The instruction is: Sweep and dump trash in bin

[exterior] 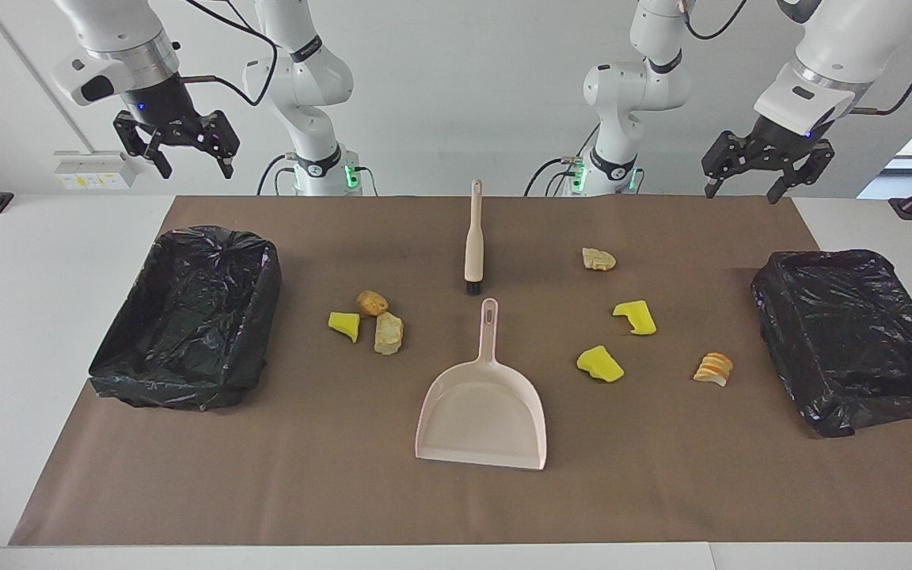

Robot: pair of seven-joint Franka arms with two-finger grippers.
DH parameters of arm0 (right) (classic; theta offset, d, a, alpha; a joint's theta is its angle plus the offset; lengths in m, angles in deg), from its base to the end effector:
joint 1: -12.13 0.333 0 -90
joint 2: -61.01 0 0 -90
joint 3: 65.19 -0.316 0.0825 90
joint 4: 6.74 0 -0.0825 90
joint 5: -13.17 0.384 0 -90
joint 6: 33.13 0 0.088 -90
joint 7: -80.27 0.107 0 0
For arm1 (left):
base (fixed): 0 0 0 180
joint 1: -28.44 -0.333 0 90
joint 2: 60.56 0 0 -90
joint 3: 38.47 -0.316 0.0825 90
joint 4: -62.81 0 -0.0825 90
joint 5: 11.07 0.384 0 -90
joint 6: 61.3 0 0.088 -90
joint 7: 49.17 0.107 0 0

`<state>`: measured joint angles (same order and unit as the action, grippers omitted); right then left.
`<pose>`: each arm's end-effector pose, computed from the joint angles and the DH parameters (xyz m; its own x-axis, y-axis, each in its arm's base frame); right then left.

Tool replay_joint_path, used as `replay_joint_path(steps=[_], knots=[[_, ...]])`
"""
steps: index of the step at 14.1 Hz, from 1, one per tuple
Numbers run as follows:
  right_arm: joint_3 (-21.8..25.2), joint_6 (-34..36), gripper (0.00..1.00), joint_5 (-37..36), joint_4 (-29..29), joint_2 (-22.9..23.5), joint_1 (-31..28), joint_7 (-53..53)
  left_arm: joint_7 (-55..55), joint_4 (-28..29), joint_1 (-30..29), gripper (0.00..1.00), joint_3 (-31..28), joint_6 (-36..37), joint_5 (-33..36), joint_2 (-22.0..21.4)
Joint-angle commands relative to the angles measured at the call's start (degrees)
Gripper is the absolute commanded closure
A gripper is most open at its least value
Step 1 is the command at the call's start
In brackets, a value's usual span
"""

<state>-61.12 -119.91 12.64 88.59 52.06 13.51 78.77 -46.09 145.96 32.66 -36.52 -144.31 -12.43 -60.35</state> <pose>0.4985 -0.0276 0.6580 0.9998 -0.0205 0.0066 -0.0205 -0.9998 -0.0016 0.5394 -0.0611 0.6675 0.9865 -0.1636 -0.0048 -0.1634 -0.9863 0.0240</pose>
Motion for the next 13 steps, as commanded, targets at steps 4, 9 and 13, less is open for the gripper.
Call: replay_joint_path(steps=[4,9,13], knots=[[-0.2,-0.8,0.0,0.9,1.0,-0.6,-0.3,-1.2,0.3,0.3,0.4,0.0,0.0,-0.8,0.4,-0.5],[-0.2,-0.8,0.0,0.9,1.0,-0.6,-0.3,-1.2,0.1,0.4,0.3,0.0,0.3,-0.6,0.3,-0.6],[-0.5,-2.1,0.0,-3.2,1.5,-0.7,-0.2,-0.7,0.1,0.6,0.5,0.0,0.2,-0.8,0.2,-0.6]])
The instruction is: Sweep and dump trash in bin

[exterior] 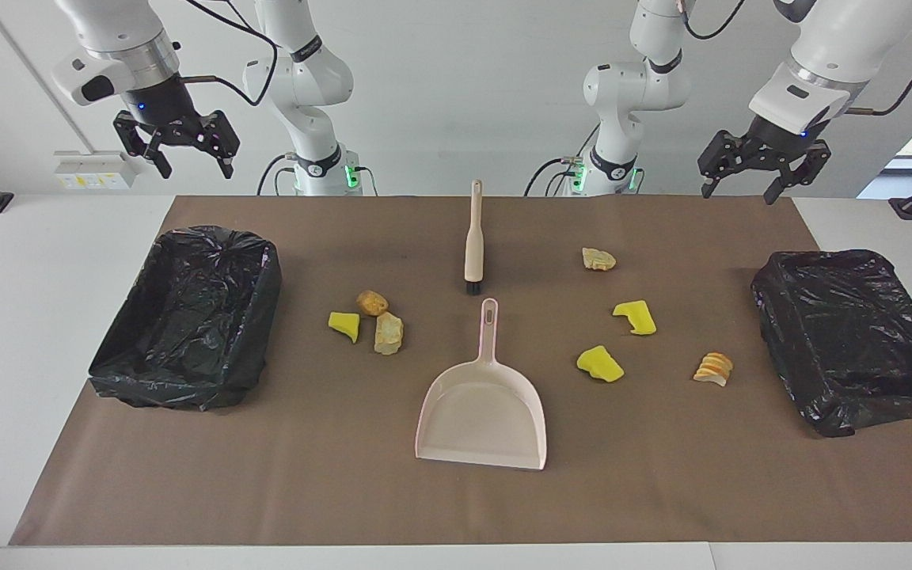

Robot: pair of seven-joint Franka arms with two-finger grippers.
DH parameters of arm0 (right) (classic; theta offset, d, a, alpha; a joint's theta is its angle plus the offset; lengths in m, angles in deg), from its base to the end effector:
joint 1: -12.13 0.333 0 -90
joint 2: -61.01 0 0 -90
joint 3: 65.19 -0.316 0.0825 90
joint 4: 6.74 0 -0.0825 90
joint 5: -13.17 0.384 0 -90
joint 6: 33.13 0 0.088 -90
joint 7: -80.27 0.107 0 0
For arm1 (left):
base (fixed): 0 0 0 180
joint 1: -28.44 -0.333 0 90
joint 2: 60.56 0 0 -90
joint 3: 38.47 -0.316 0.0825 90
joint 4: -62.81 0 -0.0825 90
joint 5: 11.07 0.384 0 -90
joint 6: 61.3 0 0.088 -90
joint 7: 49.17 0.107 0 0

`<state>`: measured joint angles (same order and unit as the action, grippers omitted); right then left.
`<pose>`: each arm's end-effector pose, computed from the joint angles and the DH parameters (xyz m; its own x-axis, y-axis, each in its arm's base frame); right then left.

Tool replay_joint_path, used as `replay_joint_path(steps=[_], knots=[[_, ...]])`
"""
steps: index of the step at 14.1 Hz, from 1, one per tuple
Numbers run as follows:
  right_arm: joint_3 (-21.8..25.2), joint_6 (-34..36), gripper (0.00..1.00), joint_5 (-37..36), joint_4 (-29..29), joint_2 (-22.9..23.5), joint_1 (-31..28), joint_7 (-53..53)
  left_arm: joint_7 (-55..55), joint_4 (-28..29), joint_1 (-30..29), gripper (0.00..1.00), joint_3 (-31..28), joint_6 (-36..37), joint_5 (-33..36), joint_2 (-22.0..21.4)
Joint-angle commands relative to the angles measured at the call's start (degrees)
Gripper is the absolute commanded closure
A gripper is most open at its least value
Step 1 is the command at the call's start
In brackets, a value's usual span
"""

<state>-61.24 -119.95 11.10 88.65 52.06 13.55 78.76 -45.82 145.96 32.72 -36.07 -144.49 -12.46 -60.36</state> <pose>0.4985 -0.0291 0.6576 0.9998 -0.0190 0.0056 -0.0192 -0.9995 0.0255 0.5392 -0.0659 0.6679 0.9842 -0.1770 -0.0013 -0.1769 -0.9839 0.0244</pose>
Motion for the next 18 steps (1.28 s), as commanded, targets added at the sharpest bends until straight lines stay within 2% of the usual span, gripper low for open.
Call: replay_joint_path(steps=[1,6,10,18], knots=[[-0.4,-2.6,0.0,-1.4,1.5,-0.7,-0.4,-0.2,-0.2,1.2,0.8,0.0,-0.2,-1.0,0.2,-0.9],[-1.4,-1.0,0.0,-1.5,0.8,-0.7,0.2,0.1,-1.2,7.6,2.9,0.0,0.9,-4.5,0.1,-4.2],[-1.7,-0.6,0.0,0.9,3.0,-1.2,-0.3,-0.7,-10.7,20.3,11.3,0.0,0.9,-14.3,0.0,-8.8],[-1.7,0.0,0.0,0.7,4.6,-0.6,-0.4,-0.4,-23.2,39.1,29.5,0.0,1.0,-25.8,-0.1,-13.8]])
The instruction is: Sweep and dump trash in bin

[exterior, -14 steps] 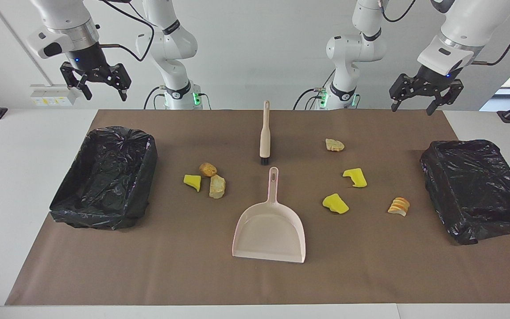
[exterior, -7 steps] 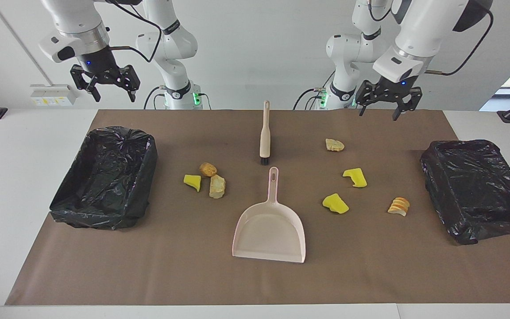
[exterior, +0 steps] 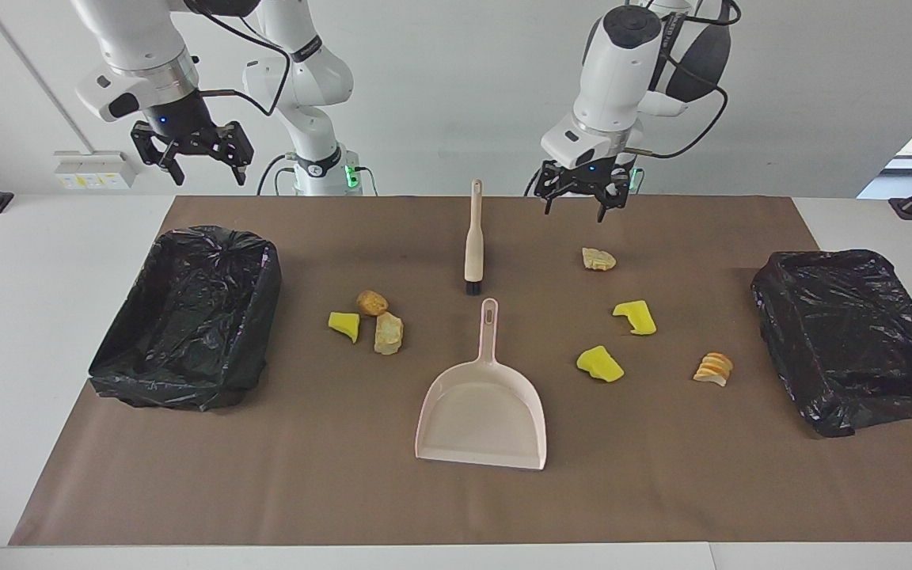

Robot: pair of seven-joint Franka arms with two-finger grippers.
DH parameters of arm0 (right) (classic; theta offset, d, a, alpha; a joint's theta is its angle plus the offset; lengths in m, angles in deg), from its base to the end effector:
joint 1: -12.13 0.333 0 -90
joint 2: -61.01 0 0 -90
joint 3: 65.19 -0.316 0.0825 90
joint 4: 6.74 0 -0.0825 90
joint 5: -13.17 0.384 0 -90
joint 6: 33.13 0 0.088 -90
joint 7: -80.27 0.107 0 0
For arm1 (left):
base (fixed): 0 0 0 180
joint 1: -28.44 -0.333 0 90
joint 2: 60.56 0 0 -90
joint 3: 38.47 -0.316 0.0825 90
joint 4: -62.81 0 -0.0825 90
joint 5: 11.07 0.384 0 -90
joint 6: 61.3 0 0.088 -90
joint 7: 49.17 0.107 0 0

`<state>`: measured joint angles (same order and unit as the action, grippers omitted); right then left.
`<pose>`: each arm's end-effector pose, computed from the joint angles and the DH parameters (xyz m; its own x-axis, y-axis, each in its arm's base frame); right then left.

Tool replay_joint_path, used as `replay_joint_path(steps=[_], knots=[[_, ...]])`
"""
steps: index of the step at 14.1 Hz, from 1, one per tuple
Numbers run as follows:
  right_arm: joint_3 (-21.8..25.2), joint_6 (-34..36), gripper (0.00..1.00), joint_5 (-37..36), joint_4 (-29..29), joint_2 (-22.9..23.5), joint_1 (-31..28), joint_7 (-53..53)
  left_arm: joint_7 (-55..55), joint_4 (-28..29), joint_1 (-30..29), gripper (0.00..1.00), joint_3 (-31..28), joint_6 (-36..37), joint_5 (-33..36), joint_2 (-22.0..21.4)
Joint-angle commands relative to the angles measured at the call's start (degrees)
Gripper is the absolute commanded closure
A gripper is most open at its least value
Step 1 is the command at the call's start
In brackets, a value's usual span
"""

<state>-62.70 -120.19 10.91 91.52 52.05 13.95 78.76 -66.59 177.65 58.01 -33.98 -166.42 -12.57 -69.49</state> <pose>0.4989 -0.0120 0.6348 0.9991 0.0134 -0.0401 0.0147 -0.9994 0.0316 0.4211 -0.2894 0.5236 0.9602 -0.2787 -0.0175 -0.2786 -0.9604 0.0082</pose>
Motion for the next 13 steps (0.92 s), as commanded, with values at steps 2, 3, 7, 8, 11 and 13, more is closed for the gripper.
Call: replay_joint_path(steps=[2,3,7,8,11,13], knots=[[-0.2,0.1,0.0,0.1,1.4,0.4,-0.8,-0.1,-6.5,10.7,9.1,0.0,-1.1,-6.1,-0.1,-4.8],[-0.2,-0.4,0.0,0.0,1.5,1.2,-0.8,-0.1,-7.9,12.8,12.0,0.0,-1.1,-7.5,-0.1,-4.6],[-0.2,-3.1,0.0,-0.4,1.7,5.1,-0.9,-0.1,-22.3,22.5,23.3,0.0,-1.1,-21.5,-0.6,-2.6],[-0.2,-4.7,0.0,-0.4,1.8,6.9,-0.8,0.0,-24.4,24.4,26.6,0.0,-1.1,-24.8,-0.7,-1.2],[-0.3,-9.5,0.0,-2.4,1.8,10.3,-0.6,0.0,-23.9,25.3,28.4,0.0,-1.1,-25.9,-0.7,0.1],[-0.5,-10.5,0.0,-2.2,1.2,11.9,0.6,3.3,-24.6,26.0,29.0,0.02,-1.1,-25.9,-0.7,0.7]])
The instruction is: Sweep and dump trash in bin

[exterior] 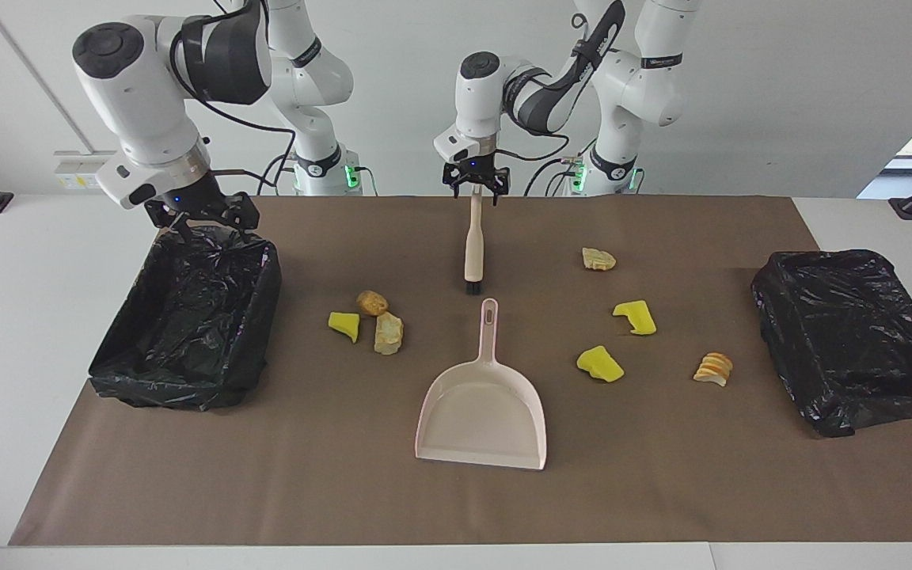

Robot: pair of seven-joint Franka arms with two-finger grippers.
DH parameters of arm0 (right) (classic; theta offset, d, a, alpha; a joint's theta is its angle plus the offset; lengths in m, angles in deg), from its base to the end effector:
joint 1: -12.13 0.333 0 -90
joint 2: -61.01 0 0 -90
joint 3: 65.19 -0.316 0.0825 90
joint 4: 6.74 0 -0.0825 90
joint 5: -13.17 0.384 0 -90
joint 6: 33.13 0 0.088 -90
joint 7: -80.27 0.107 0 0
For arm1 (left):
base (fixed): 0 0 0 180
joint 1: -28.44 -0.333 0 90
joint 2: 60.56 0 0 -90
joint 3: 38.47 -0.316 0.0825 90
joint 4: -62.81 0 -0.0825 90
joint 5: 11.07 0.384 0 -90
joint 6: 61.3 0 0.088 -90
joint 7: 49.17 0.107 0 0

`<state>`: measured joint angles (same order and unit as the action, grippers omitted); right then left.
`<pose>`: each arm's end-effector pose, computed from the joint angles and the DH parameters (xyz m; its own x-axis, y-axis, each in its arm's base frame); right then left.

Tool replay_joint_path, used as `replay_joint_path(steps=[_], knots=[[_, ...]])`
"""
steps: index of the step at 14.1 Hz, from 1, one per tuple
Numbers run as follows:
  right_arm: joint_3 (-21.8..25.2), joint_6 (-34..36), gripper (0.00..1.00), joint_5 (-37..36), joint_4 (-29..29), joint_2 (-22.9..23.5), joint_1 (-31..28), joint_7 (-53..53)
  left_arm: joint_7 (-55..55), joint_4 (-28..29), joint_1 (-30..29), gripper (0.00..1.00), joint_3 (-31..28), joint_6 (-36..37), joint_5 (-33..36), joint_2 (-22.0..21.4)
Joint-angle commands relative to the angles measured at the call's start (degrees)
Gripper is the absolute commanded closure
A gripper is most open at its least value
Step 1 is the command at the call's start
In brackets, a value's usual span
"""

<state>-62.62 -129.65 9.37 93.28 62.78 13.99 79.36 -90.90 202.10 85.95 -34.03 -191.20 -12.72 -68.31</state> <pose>0.5627 -0.0131 0.5342 0.9956 0.0109 -0.0931 0.0170 -0.9978 0.0648 0.2187 -0.4117 0.3547 0.9446 -0.3268 -0.0291 -0.3273 -0.9449 -0.0110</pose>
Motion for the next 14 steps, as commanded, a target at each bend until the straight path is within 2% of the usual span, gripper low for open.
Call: replay_joint_path(steps=[1,5,7,9,10,11,14], knots=[[-0.5,-0.4,0.0,-0.6,-1.1,1.1,1.4,3.4,0.7,1.2,1.0,0.04,-1.1,-1.2,-0.5,-0.3],[-1.3,-0.6,0.0,-0.1,-2.8,1.3,3.2,5.6,1.3,1.6,0.4,0.32,-1.1,-1.2,-0.5,-0.1],[-1.4,-1.9,0.0,0.1,-3.3,2.3,5.2,9.9,1.3,1.7,0.4,0.39,-1.1,-1.1,-0.5,0.0],[-1.4,-2.2,0.0,0.3,-4.7,2.7,6.4,11.0,1.3,1.6,0.4,0.55,-1.2,-1.1,-0.5,0.0],[-1.4,-2.3,0.0,0.7,-4.7,2.8,6.4,11.0,0.8,1.4,0.3,0.84,-1.2,-1.1,-0.5,0.1],[-1.4,-2.3,0.0,1.6,-4.7,2.9,6.4,11.1,0.7,0.9,0.1,1.0,-1.5,-0.6,-0.5,0.4],[-2.0,-2.5,0.0,2.7,-7.8,4.5,7.6,15.1,0.9,-1.6,-7.2,1.0,-1.6,1.6,-0.5,0.1]])
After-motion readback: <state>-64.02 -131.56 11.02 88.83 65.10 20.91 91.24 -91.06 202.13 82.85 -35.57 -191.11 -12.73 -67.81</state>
